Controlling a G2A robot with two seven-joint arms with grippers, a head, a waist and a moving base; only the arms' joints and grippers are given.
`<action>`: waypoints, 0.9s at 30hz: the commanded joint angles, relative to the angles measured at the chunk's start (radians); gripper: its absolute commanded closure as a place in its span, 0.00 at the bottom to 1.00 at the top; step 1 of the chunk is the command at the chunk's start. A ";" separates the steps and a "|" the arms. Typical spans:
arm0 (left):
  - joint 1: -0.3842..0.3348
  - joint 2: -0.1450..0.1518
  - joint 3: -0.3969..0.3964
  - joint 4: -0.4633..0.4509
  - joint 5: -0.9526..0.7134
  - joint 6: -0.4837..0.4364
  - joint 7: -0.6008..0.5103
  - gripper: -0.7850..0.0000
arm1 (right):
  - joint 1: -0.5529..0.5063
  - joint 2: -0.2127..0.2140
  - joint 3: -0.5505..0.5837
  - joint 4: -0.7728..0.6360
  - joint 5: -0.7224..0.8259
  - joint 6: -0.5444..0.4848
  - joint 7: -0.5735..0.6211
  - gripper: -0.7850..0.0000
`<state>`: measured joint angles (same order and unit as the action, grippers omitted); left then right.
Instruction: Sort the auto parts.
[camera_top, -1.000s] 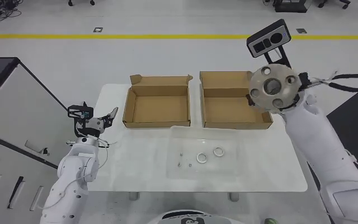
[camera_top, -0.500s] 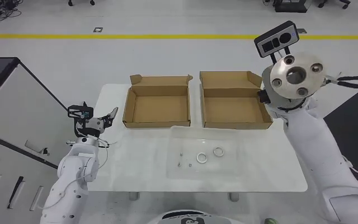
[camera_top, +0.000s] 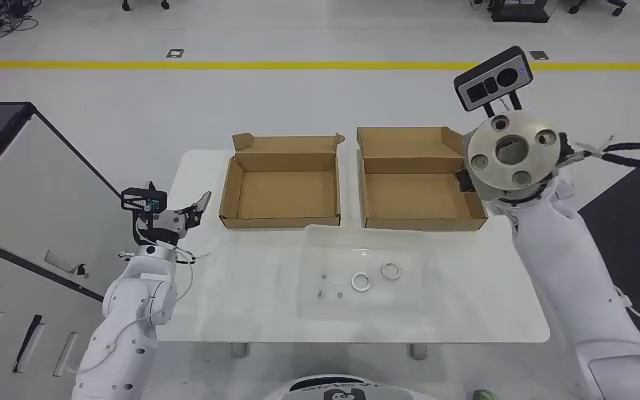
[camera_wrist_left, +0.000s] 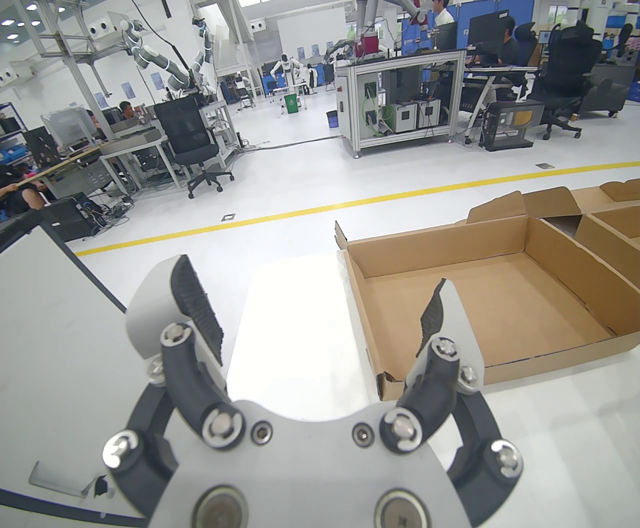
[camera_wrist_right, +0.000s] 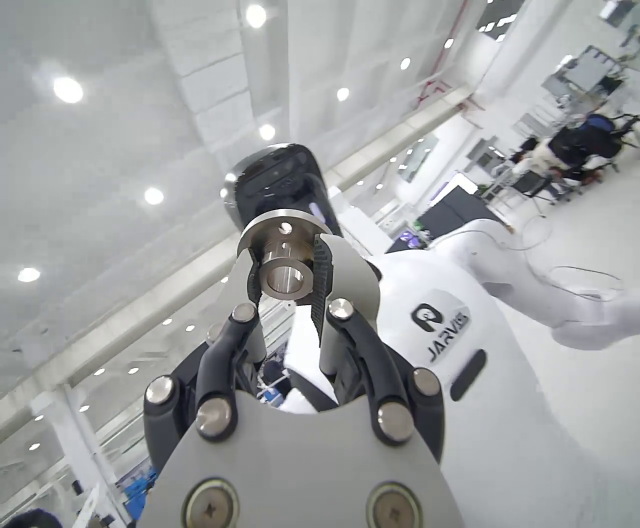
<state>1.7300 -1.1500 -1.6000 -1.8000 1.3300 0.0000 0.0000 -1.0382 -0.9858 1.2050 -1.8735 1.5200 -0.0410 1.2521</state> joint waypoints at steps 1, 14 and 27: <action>0.000 0.000 0.000 0.000 0.000 0.000 0.000 0.00 | -0.004 -0.004 0.000 0.000 0.021 0.008 0.002 1.00; 0.000 0.000 0.000 0.000 0.000 0.000 0.000 0.00 | -0.007 -0.011 -0.002 0.001 0.051 0.028 0.008 1.00; 0.000 0.000 0.000 0.000 0.000 0.000 0.000 0.00 | -0.034 0.001 0.077 0.052 -0.131 0.066 -0.042 1.00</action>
<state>1.7300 -1.1500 -1.6000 -1.8000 1.3300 0.0000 0.0000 -1.0663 -0.9881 1.2627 -1.8370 1.4229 0.0130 1.2087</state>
